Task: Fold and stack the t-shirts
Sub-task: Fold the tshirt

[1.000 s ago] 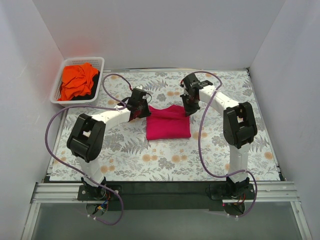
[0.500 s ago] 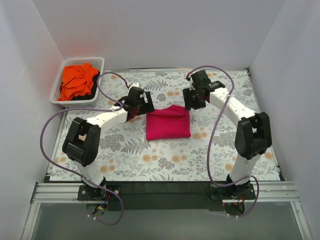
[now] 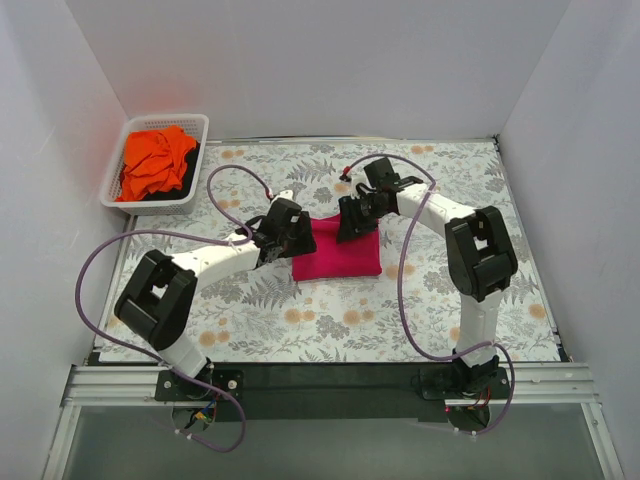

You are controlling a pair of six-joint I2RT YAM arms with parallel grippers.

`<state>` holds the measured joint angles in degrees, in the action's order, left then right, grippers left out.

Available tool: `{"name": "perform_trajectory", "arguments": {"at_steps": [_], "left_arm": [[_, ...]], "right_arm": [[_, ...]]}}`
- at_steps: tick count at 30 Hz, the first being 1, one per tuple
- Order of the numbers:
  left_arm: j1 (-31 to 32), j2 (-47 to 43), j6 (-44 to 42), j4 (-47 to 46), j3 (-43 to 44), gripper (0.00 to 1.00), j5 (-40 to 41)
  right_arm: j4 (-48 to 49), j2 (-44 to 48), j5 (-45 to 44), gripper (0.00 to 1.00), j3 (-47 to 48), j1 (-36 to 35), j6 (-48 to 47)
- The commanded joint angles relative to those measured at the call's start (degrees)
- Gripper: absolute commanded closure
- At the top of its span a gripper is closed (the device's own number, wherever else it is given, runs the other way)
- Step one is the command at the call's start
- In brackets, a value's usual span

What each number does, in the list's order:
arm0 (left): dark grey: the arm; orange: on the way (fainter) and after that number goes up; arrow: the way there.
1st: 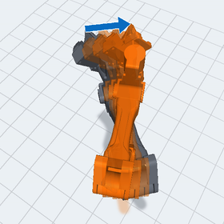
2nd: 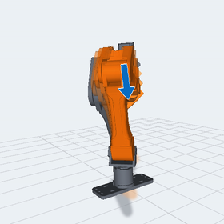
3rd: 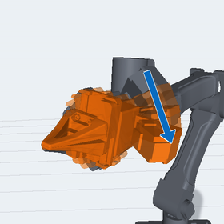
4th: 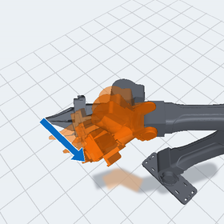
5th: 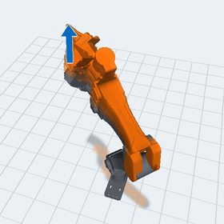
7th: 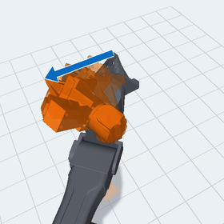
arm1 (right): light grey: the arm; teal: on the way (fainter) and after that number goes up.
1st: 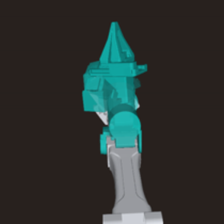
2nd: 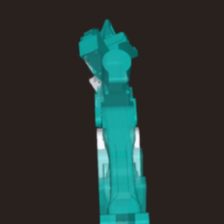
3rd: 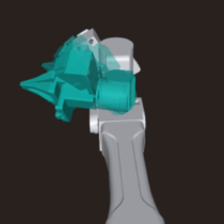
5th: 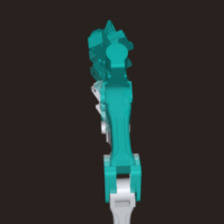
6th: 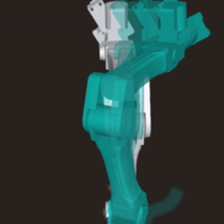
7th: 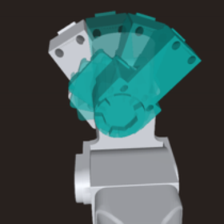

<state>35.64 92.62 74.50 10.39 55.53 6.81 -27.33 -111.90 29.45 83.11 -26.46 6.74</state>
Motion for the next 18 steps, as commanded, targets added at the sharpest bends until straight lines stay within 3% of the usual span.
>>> {"name": "perform_trajectory", "arguments": {"at_steps": [1, 7, 11, 18], "left_arm": [[0.7, 2.1, 0.6, 0.2, -0.3, 0.48, -2.1], [0.7, 5.7, 1.1, 2.1, -0.5, 0.51, -3.3], [0.7, 5.3, 1.2, 2.5, 0.2, 0.5, -2.7], [-1.6, 2.2, -0.3, 0.3, 4.7, 0.4, 0.7]], "right_arm": [[1.4, -3.4, 4.6, 0.6, 3.8, 0.6, -2.1], [1.8, -9.1, -3.5, 0.6, 11.2, 5.4, -0.9], [4.8, -9.2, -7.7, 0.59, 13.6, 10.0, 4.8], [16.6, -0.8, 5.1, 0.59, 3.8, 12.3, 10.2]]}}
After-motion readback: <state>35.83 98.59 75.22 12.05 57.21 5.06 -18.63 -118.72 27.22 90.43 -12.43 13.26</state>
